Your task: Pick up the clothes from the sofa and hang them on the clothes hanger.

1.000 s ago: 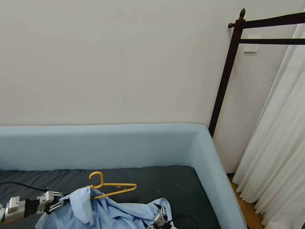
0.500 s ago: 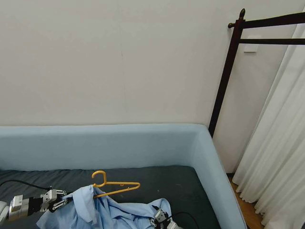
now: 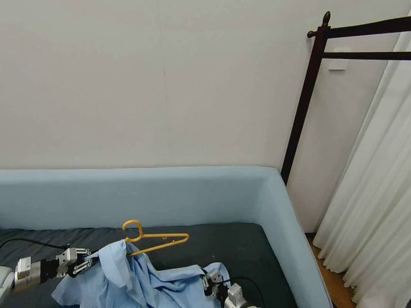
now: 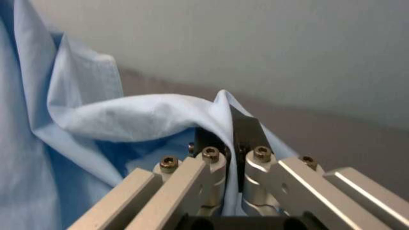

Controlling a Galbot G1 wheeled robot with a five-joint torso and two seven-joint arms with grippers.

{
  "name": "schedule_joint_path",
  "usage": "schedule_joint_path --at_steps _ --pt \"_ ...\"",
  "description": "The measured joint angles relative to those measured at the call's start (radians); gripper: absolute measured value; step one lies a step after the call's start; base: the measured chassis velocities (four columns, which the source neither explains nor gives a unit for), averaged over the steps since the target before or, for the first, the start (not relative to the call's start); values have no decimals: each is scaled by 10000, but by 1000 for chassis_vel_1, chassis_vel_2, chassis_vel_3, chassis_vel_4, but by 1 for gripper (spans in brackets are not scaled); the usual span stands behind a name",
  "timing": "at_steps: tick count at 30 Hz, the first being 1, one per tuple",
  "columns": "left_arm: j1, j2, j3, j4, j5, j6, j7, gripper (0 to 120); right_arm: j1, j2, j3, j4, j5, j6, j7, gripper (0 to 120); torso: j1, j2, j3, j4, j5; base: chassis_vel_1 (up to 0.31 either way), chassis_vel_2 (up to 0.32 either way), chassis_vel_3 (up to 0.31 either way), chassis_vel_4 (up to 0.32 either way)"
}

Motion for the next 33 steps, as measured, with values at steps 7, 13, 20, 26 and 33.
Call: schedule_joint_path --at_steps 7,13,20,26,33 --pt "430 164 3 -809 -918 -164 155 7 250 -206 621 848 452 -119 432 0 0 1 0 -1 1 0 0 0 0" --pt "838 418 -3 -1676 -1098 -31 461 7 366 -228 1260 1294 634 -120 744 0 0 1 0 1 3 0 0 0 0" --pt "822 463 -6 -1958 -260 111 704 7 203 -466 1781 2339 929 -121 857 0 0 0 0 2 3 0 0 0 0" --pt "570 331 -23 -1782 298 128 318 7 -225 -692 1952 3188 953 121 571 0 0 1 0 -3 2 0 0 0 0" --pt "598 191 -187 -1758 1173 103 -174 7 -901 -794 2016 4068 881 1385 -600 0 0 1 -1 1 1 0 0 0 0"
